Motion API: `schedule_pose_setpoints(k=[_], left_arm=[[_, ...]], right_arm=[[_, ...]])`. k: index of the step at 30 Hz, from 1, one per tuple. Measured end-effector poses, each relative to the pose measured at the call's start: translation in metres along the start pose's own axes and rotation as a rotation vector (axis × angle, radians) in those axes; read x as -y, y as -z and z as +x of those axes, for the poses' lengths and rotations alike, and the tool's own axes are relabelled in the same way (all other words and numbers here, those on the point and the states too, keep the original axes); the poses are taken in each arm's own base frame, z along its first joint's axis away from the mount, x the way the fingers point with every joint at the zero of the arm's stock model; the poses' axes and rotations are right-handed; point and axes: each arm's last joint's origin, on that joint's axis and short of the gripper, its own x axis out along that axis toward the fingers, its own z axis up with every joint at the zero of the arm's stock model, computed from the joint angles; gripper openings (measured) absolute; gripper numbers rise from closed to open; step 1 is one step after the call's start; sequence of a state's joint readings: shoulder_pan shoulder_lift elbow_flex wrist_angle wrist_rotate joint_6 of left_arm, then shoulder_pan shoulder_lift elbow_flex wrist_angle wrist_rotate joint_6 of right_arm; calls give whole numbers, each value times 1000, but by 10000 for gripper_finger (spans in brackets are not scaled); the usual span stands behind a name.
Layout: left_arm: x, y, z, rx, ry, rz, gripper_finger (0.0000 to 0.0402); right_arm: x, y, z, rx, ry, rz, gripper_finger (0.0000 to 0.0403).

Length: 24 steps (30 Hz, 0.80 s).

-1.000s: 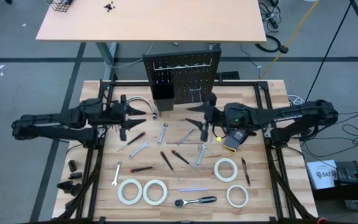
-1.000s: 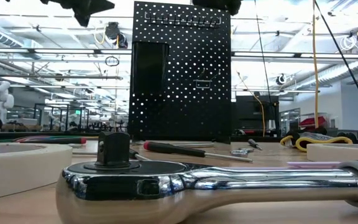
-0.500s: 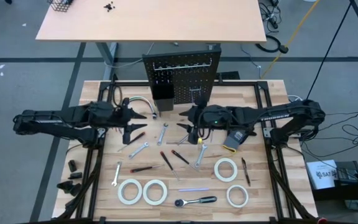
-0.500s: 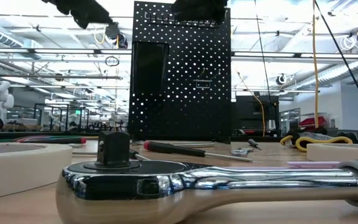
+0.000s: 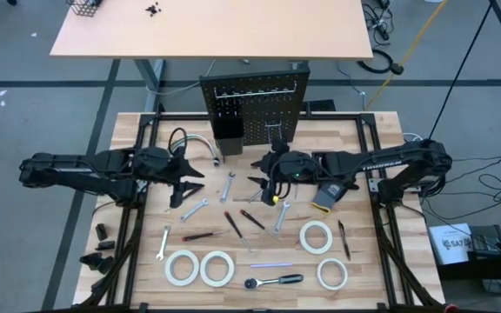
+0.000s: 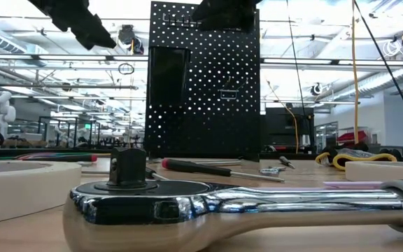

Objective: Hang tools onto peg board
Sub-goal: Put the ratchet wrench into the peg board

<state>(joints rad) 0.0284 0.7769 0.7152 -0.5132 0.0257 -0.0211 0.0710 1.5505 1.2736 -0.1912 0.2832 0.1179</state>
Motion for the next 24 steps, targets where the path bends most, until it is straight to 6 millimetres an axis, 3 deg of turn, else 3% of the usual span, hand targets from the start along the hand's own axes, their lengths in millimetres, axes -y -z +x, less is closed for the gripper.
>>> schedule_pose_setpoints(k=[8,24], left_arm=[[0,0,0,2,1,-27,143],[14,3,0,-31,119,-39,143]], right_arm=[[-19,17,19,-65,-28,-35,188],[-42,26,28,-54,-73,93,187]])
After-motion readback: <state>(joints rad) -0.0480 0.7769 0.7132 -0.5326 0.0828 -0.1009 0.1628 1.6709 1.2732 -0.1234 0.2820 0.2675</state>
